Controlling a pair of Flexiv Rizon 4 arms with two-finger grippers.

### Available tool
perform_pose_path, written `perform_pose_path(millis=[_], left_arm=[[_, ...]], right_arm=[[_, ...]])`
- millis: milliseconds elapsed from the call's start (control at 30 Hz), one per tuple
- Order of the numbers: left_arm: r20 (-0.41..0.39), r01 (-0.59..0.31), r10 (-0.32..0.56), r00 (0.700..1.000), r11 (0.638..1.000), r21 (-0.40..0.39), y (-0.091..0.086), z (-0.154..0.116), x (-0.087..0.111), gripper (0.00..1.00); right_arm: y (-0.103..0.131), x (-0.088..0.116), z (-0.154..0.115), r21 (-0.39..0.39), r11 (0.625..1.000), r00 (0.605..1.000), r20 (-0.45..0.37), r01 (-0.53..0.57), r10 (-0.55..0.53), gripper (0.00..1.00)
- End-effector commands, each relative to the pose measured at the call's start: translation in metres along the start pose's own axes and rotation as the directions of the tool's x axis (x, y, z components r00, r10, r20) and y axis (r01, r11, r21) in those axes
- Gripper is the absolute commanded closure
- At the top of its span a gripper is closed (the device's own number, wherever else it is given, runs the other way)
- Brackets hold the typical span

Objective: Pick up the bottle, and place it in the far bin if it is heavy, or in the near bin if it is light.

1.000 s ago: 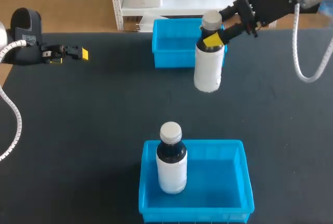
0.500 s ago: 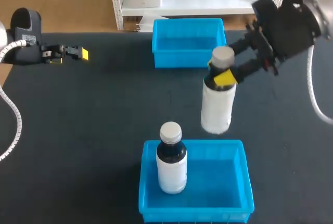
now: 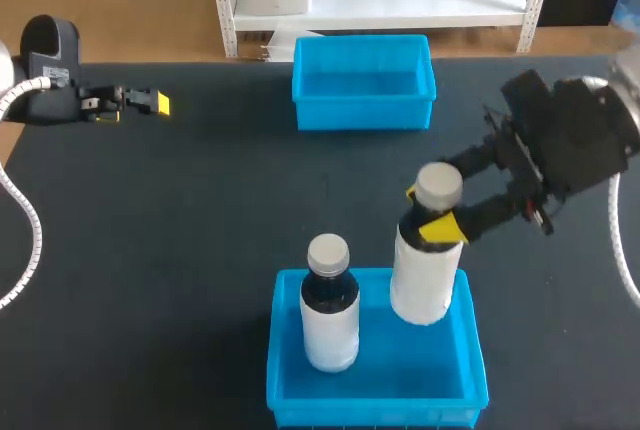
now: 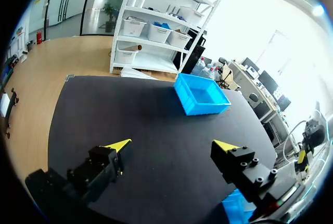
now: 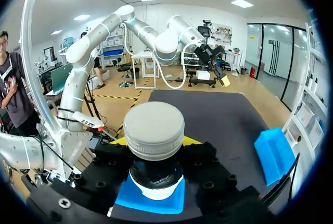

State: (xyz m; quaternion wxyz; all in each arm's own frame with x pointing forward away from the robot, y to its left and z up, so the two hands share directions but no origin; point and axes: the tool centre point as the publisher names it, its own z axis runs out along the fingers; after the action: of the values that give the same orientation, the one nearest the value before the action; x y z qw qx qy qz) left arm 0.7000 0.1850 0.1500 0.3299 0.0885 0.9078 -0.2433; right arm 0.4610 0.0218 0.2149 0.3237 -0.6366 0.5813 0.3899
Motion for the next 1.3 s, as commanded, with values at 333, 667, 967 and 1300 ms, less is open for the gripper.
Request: perform_pose_path(millis=[333,667,967,1300], left_arm=[[0.0,0.0,0.0,1.0,1.0,0.0,0.0,0.0,0.0,0.0],[0.0,0.0,0.0,1.0,1.0,0.0,0.0,0.0,0.0,0.0],[0.0,0.0,0.0,1.0,1.0,0.0,0.0,0.0,0.0,0.0],[0.0,0.0,0.0,1.0,1.0,0.0,0.0,0.0,0.0,0.0]], right_arm=[[0.012,0.027,0.02,0.0,1.0,1.0,-0.015,0.009,-0.009,1.0],[0.013,0.046,0.039,-0.037,0.999,0.999,-0.033,0.008,-0.009,1.0],[0.008,0.057,0.047,-0.055,0.998,0.999,-0.04,-0.004,0.002,1.0],[0.006,0.065,0.048,-0.059,0.998,0.999,-0.033,-0.011,0.01,1.0]])
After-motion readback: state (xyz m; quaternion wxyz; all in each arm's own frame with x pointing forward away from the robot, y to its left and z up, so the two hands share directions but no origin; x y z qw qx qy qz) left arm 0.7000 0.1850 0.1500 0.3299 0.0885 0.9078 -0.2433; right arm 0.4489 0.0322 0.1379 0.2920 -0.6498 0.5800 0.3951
